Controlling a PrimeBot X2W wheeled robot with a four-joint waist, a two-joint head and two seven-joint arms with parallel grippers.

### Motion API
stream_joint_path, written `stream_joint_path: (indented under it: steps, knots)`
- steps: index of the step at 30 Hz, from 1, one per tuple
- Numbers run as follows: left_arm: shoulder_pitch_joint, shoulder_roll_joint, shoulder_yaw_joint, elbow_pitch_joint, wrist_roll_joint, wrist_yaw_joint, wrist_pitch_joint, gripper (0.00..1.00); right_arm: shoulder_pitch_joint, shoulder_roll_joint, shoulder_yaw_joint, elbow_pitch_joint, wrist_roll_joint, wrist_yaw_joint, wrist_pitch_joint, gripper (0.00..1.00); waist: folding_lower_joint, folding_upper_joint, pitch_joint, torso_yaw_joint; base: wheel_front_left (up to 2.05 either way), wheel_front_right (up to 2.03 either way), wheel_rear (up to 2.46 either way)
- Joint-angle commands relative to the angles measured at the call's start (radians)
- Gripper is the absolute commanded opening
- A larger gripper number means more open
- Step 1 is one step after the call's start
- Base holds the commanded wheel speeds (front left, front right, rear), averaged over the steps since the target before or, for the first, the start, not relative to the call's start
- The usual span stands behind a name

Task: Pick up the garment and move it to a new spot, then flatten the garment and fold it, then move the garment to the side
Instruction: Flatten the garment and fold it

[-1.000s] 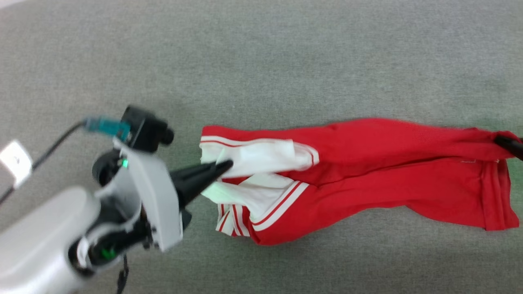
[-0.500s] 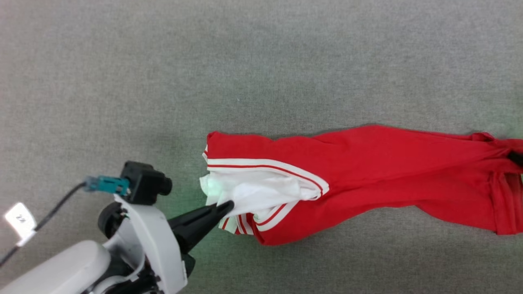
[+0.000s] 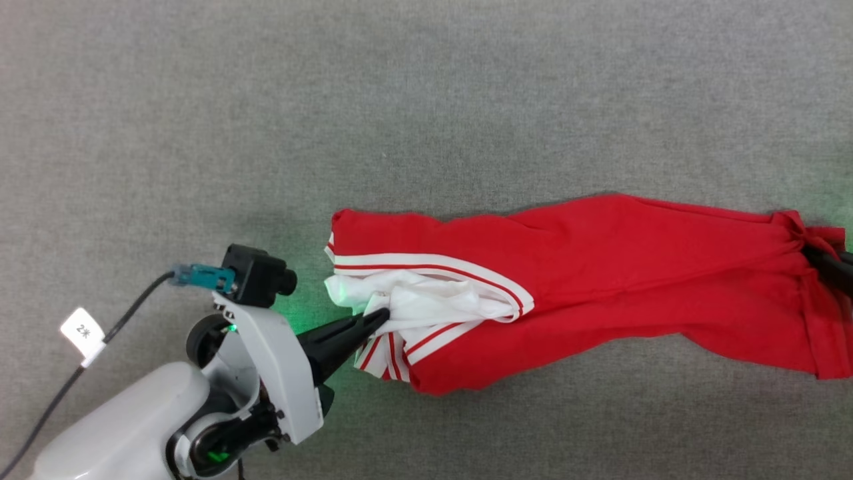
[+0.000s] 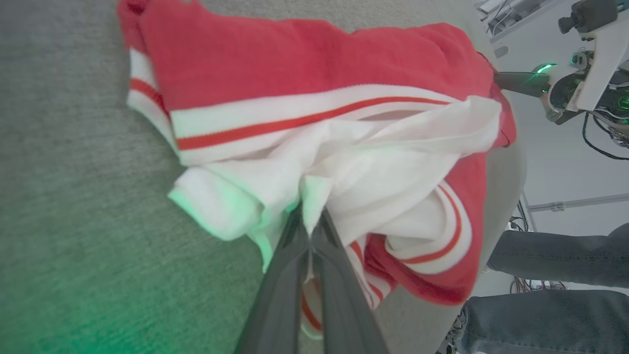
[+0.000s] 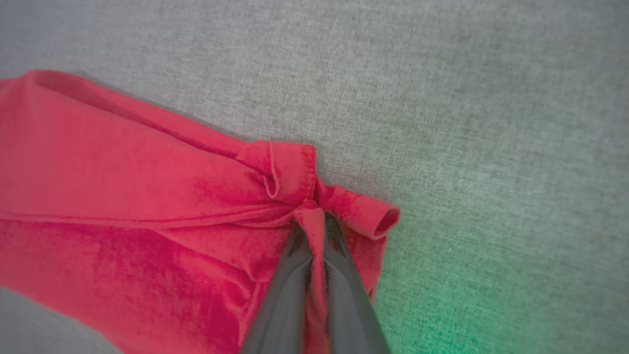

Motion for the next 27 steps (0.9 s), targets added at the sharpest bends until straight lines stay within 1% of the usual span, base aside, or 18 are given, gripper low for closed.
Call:
stream_joint_path:
  steps: [1, 2, 3, 4, 8, 9, 10, 11, 15, 19, 21, 27]
  knots:
    - [-0.002, -0.005, -0.001, 0.006, 0.007, -0.003, -0.005, 0.00, 0.016, 0.025, 0.026, 0.007, -0.003, -0.001, 0.007, 0.00, 0.0000, 0.0000, -0.009, 0.001, 0.00, 0.00, 0.00]
    - [0.001, -0.011, -0.001, 0.015, 0.007, -0.007, -0.010, 0.00, 0.017, 0.030, 0.026, 0.009, -0.003, -0.001, 0.001, 0.01, 0.0000, 0.0000, -0.017, 0.001, 0.00, 0.00, 0.00]
    - [0.004, -0.014, -0.001, 0.022, 0.011, -0.012, -0.020, 0.02, 0.020, 0.032, 0.025, 0.010, 0.001, 0.000, -0.003, 0.49, 0.0000, 0.0000, -0.025, 0.001, 0.00, 0.00, 0.00]
    - [0.008, -0.018, 0.001, 0.027, 0.007, -0.017, -0.027, 0.17, 0.023, 0.031, 0.022, 0.014, 0.004, 0.000, -0.006, 1.00, 0.0000, 0.0000, -0.034, 0.001, 0.00, 0.00, 0.00]
    - [0.031, -0.026, 0.005, 0.029, 0.002, -0.040, -0.063, 0.47, 0.038, 0.028, -0.008, 0.011, 0.021, 0.000, -0.043, 1.00, 0.0000, 0.0000, -0.074, 0.005, 0.00, 0.00, 0.00]
    - [0.036, -0.022, 0.007, 0.030, 0.004, -0.044, -0.074, 0.69, 0.045, 0.027, -0.017, 0.008, 0.029, 0.000, -0.051, 1.00, 0.0000, 0.0000, -0.084, 0.007, 0.00, 0.00, 0.00]
    - [0.041, -0.022, 0.011, 0.030, 0.007, -0.044, -0.088, 0.88, 0.055, 0.023, -0.027, 0.005, 0.037, 0.000, -0.058, 1.00, 0.0000, 0.0000, -0.094, 0.010, 0.00, 0.00, 0.00]
    - [0.049, -0.024, 0.012, 0.028, 0.003, -0.047, -0.097, 0.99, 0.065, 0.017, -0.035, 0.003, 0.045, 0.000, -0.066, 1.00, 0.0000, 0.0000, -0.105, 0.014, 0.00, 0.00, 0.00]
    - [0.081, -0.027, 0.022, 0.020, 0.000, -0.050, -0.144, 1.00, 0.113, -0.003, -0.070, 0.006, 0.073, 0.000, -0.091, 1.00, 0.0000, 0.0000, -0.139, 0.034, 0.00, 0.00, 0.00]
    - [0.126, -0.044, 0.037, 0.027, -0.016, -0.038, -0.202, 1.00, 0.167, -0.016, -0.100, 0.020, 0.090, 0.000, -0.106, 1.00, 0.0000, 0.0000, -0.164, 0.058, 0.00, 0.00, 0.00]
    - [0.148, -0.057, 0.050, 0.039, -0.025, -0.033, -0.243, 1.00, 0.197, -0.020, -0.115, 0.033, 0.102, 0.000, -0.116, 1.00, 0.0000, 0.0000, -0.172, 0.071, 0.00, 0.00, 0.00]
    - [0.199, -0.099, 0.085, 0.093, 0.009, -0.013, -0.380, 1.00, 0.272, -0.028, -0.161, 0.053, 0.136, 0.000, -0.136, 1.00, 0.0000, 0.0000, -0.180, 0.097, 0.00, 0.00, 0.00]
